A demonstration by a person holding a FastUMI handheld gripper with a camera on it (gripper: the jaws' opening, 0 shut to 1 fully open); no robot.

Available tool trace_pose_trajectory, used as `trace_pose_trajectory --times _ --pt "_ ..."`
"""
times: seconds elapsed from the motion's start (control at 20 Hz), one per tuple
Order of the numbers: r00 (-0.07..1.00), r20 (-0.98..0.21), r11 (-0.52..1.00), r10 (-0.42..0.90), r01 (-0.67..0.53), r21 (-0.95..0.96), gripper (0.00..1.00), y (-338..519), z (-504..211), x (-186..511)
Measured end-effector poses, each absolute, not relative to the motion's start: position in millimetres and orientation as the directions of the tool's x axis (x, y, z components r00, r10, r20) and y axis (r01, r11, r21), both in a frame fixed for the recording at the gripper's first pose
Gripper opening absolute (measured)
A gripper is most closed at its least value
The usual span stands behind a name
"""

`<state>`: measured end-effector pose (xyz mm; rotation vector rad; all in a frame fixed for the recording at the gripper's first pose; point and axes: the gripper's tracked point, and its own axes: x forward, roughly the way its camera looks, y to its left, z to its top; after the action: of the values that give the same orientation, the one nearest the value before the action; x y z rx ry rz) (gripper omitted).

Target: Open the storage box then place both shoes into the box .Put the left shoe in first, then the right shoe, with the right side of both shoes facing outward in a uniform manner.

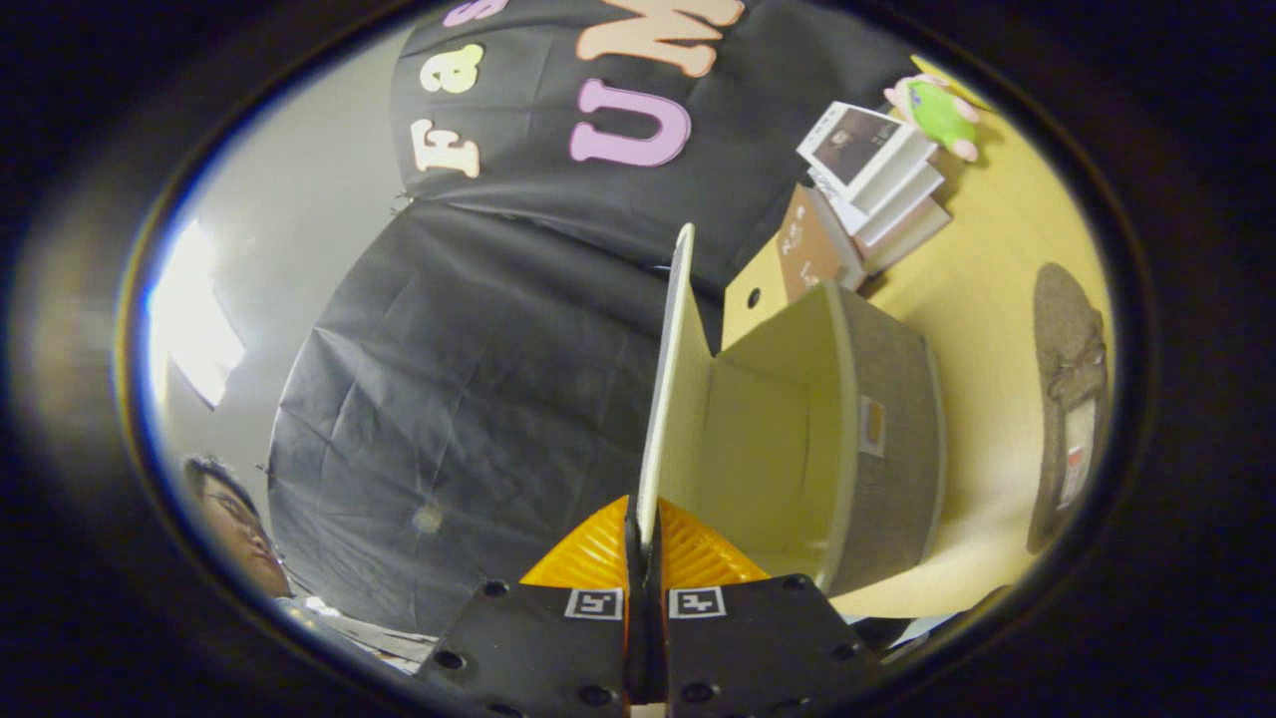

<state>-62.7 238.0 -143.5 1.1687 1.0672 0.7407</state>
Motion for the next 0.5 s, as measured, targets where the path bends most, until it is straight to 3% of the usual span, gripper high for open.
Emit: trace_pose_trajectory --times 0.5 --pt "0.324 -0.175 0.197 0.93 -0.036 0.98 0.03 324.1 -91.8 -52.6"
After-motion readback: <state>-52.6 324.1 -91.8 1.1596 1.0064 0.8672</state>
